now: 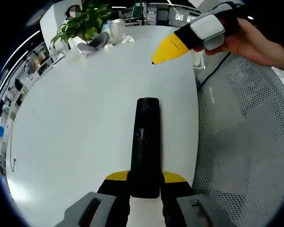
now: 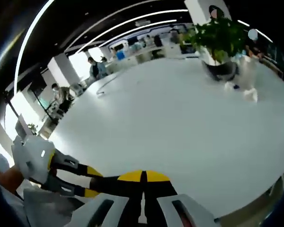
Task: Press the specified remote control buttons in sequence, fully releasing each button before pressing the next.
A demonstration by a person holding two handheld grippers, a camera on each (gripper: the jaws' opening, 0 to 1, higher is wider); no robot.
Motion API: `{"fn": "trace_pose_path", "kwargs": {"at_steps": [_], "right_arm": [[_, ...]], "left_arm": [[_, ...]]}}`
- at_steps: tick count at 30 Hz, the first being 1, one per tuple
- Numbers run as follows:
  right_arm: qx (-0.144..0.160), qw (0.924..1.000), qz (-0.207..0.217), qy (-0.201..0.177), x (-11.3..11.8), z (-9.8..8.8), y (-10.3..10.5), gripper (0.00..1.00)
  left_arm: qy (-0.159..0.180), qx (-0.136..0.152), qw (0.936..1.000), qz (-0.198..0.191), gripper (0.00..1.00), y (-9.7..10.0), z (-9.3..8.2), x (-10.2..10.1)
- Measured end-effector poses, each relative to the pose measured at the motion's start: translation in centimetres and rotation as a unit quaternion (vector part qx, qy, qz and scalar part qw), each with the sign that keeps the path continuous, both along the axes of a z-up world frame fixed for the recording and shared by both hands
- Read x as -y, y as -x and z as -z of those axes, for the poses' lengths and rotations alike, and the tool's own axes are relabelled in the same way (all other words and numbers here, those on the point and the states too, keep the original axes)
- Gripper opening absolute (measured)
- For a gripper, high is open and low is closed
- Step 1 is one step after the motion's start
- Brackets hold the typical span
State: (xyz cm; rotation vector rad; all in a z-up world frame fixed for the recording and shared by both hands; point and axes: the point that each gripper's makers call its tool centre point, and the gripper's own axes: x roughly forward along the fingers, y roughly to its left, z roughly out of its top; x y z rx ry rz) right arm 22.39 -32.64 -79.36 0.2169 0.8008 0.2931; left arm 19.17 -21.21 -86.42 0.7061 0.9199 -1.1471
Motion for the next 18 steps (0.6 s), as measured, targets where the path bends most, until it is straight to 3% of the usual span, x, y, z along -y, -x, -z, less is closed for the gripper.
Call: {"fn": "trace_pose_path", "kwargs": {"at_steps": [5, 11, 16, 18], "right_arm": [[-0.034, 0.9993, -0.017, -0.004, -0.8, 0.6, 0.9, 0.00], [-0.042, 0.9989, -0.022, 0.000, -0.8, 1.0, 1.1, 0.00], [-0.042, 0.9990, -0.006, -0.013, -0.3, 0.8, 0.9, 0.00], [-0.020, 0.9998, 0.004, -0.004, 0.1, 0.1, 0.5, 0.00]], "left_arm": [[0.023, 0.004, 0.9996, -0.013, 0.23, 0.2, -0.1, 0.1], [0.031, 0.007, 0.9994, -0.014, 0.23, 0.2, -0.1, 0.3], [0.063, 0.016, 0.9977, -0.020, 0.24, 0.7, -0.1, 0.8], [0.066, 0.015, 0.9975, -0.018, 0.23, 0.7, -0.2, 1.0]]}}
